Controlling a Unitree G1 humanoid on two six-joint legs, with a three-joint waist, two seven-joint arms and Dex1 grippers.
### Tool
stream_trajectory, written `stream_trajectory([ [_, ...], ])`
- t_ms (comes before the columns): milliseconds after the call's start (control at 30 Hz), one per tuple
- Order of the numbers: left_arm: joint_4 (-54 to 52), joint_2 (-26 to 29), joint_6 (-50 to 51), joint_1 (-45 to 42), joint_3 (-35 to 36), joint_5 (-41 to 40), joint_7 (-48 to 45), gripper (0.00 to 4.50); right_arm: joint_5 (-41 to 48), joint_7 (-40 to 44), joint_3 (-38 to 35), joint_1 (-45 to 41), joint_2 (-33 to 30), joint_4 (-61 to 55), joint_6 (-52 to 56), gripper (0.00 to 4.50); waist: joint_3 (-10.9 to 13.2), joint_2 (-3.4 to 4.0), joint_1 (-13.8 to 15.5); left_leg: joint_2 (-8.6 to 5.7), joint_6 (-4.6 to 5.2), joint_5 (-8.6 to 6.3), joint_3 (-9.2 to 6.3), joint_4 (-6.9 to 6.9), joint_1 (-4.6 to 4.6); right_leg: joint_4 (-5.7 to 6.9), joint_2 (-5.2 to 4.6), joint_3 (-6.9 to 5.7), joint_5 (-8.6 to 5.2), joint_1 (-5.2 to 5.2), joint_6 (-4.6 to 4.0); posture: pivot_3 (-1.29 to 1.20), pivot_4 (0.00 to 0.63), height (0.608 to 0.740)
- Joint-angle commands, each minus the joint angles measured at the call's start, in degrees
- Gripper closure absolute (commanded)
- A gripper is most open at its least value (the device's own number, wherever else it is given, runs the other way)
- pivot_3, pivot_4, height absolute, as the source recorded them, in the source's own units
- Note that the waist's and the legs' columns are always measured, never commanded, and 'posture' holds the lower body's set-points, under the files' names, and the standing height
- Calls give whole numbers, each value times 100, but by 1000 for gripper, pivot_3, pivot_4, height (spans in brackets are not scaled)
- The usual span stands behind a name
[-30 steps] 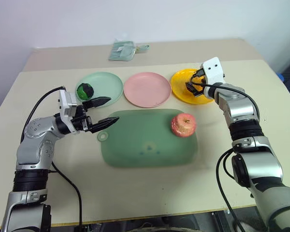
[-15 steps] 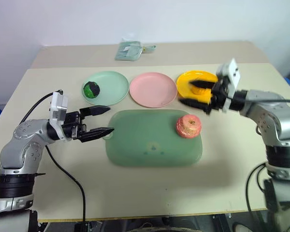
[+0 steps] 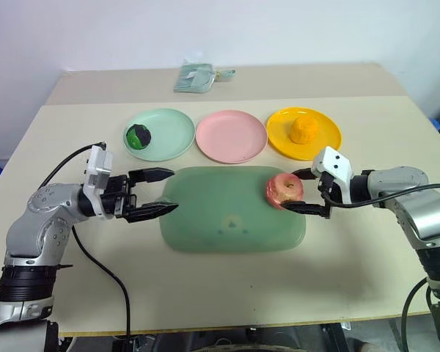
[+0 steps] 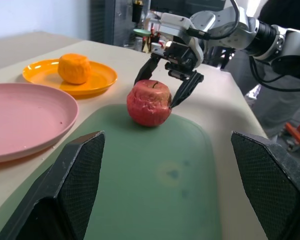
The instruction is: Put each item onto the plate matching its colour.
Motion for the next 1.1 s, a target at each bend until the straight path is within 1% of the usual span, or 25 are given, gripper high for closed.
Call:
stream_trajectory([
  [33,-18,29,-140,-81,102,57,58,393,-141,-42,106,-80,137,83,-87,1144,0,0,0,0,0,0,0,-1,0,0,0,0,0,0,0,0,150,738],
  [67,0,17,-153,-88,123,65,91,393,-11,-90,21,-176,242,66,18,1412,0,0,-2,0,0,0,0,-1,1,0,0,0,0,0,0,0,150,738],
  [100,36,-5,-201,-105,161,85,148,393,132,-172,-101,-308,389,68,100,1540,0,0,-14,0,0,0,0,-1,1,0,0,0,0,0,0,0,150,738],
  [233,238,-170,-418,-264,332,163,541,393,486,-540,-549,-827,921,233,285,1540,3,4,-6,0,-7,4,0,-4,1,2,1,0,0,-5,0,0,150,738],
  [267,299,-225,-486,-320,372,209,678,393,449,-747,-621,-1023,1108,369,136,1540,3,4,-5,0,-10,6,0,-3,1,2,1,0,0,-5,0,0,150,738],
  [333,369,-290,-482,-382,430,195,848,393,318,-1354,-739,-1562,1582,881,-10,1540,3,3,-12,-1,-12,7,0,-2,1,3,1,0,1,-4,0,0,150,738],
  [367,410,-307,-519,-400,434,269,974,393,0,-1713,-615,-1828,1819,1235,-331,1540,3,3,-26,-1,-13,8,0,-1,1,4,2,0,1,-4,0,0,150,738],
  [467,566,-309,-675,-451,383,598,1273,393,-671,-2287,-257,-2279,2276,2059,-987,1540,1,2,-9,0,-36,21,0,-8,1,8,6,0,1,-10,-1,0,150,738],
  [600,954,-273,-1044,-551,364,1088,1635,393,-1026,-2789,-131,-2713,2989,3133,-1530,1540,1,1,-23,-4,-41,24,3,-11,1,6,4,-1,1,-10,-1,0,150,738],
  [667,998,-288,-1222,-555,409,1098,1590,393,-1073,-2763,-112,-2853,3189,3465,-1684,1540,2,2,-19,-5,-41,24,4,-11,0,7,4,-1,1,-13,-1,0,150,738],
  [733,851,-268,-1259,-465,442,1063,1577,393,-967,-2718,-231,-3007,3337,3684,-1699,520,2,3,-14,-5,-41,25,3,-11,-1,8,4,-1,1,-13,-1,0,150,738],
  [767,802,-262,-1289,-432,448,1072,1592,393,-936,-2728,-286,-3063,3372,3762,-1709,139,2,3,-22,-5,-41,25,4,-10,-1,8,4,-1,1,-13,0,0,150,738],
  [800,728,-244,-1270,-372,472,1048,1610,393,-923,-2656,-295,-3083,3370,3735,-1749,55,2,3,-22,-5,-41,25,4,-10,-1,8,4,0,1,-13,0,0,150,738],
  [867,622,-197,-1218,-272,552,963,1601,393,-867,-2659,-397,-3149,3377,3666,-1887,55,2,3,-31,-5,-41,24,3,-11,-1,8,4,-1,1,-14,0,0,150,738],
  [933,523,-127,-1148,-183,660,860,1565,393,-453,-2623,-792,-3282,3416,3534,-1741,55,2,3,-38,-4,-41,24,3,-12,-1,9,5,0,1,-15,0,0,150,738],
  [1000,569,-52,-1148,-178,749,780,1501,393,-151,-2550,-1035,-3352,3438,3395,-1607,55,3,3,-35,-4,-41,24,2,-12,-1,9,5,0,1,-15,0,0,150,738],
  [1033,539,-27,-1108,-177,788,699,1478,393,-27,-2369,-1088,-3276,3348,3197,-1540,55,3,4,-30,-4,-41,24,2,-12,-1,9,6,-1,1,-15,0,0,150,738],
  [1100,437,14,-972,-187,862,505,1429,393,181,-1740,-1016,-2887,3032,2511,-1408,55,2,3,-8,-4,-39,23,1,-12,-1,9,5,-1,1,-15,0,0,150,738],
])
